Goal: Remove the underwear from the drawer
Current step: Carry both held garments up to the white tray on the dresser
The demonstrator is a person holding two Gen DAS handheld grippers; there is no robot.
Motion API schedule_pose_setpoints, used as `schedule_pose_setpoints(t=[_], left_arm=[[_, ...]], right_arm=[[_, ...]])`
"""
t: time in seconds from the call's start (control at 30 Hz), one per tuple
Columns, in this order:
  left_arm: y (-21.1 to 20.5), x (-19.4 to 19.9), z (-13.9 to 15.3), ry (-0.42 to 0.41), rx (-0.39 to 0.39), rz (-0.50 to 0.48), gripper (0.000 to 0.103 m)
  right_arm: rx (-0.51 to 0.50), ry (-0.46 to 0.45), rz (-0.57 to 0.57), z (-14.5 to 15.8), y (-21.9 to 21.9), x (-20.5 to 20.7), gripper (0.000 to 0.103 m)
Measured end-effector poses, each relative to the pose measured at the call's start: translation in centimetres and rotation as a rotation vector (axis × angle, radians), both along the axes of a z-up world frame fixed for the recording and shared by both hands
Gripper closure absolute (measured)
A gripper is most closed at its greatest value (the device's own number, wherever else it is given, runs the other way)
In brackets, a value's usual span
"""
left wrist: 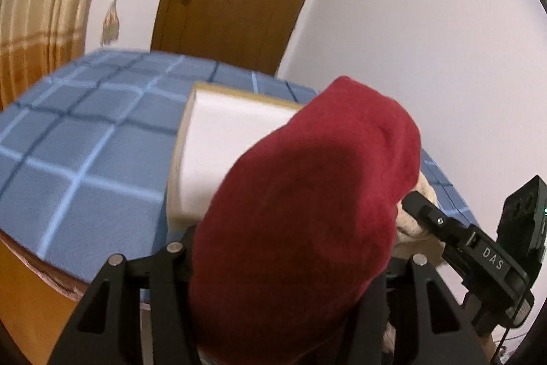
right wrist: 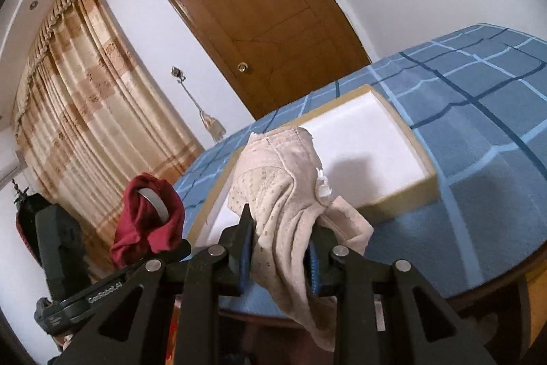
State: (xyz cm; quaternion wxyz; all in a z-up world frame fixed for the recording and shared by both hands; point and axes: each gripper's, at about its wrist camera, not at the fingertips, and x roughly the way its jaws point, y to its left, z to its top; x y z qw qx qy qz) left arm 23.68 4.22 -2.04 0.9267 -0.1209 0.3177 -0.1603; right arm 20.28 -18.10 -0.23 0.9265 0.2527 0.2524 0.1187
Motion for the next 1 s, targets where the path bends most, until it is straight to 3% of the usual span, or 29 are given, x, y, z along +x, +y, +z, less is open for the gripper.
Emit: schedule_pose_setpoints(t=[0.17, 0.37, 0.77, 0.87, 1.0], left_arm=[[-0.7, 1.9, 2.0, -0.072, -0.007, 0.045, 0.051], [-2.2, 5.5, 3.8, -0.166, 0.052, 0.102, 0.051], [-2.4, 11.1, 2.7, -0.151, 0.059, 0.188, 0.051], [-2.5, 11.6, 2.1, -0.173, 0.076, 0.216, 0.048], [-2.0, 13.4, 0.5, -0.134, 0.065, 0.234, 0.048]], right_arm=[[-0.010, -0.049, -0.035, 1.5, 0.6, 1.2, 0.075], [-0.090, -0.107, -0.050, 3.2, 1.3, 5.3, 0.075], [-0.149, -0.116, -0.136, 2.2, 1.3, 12.4, 0.075], [-0.186, -0.153, -0.140, 2.3, 2.2, 13.2, 0.075], [-0.234, -0.183, -0.142, 1.8, 3.1, 14.1, 0.075]])
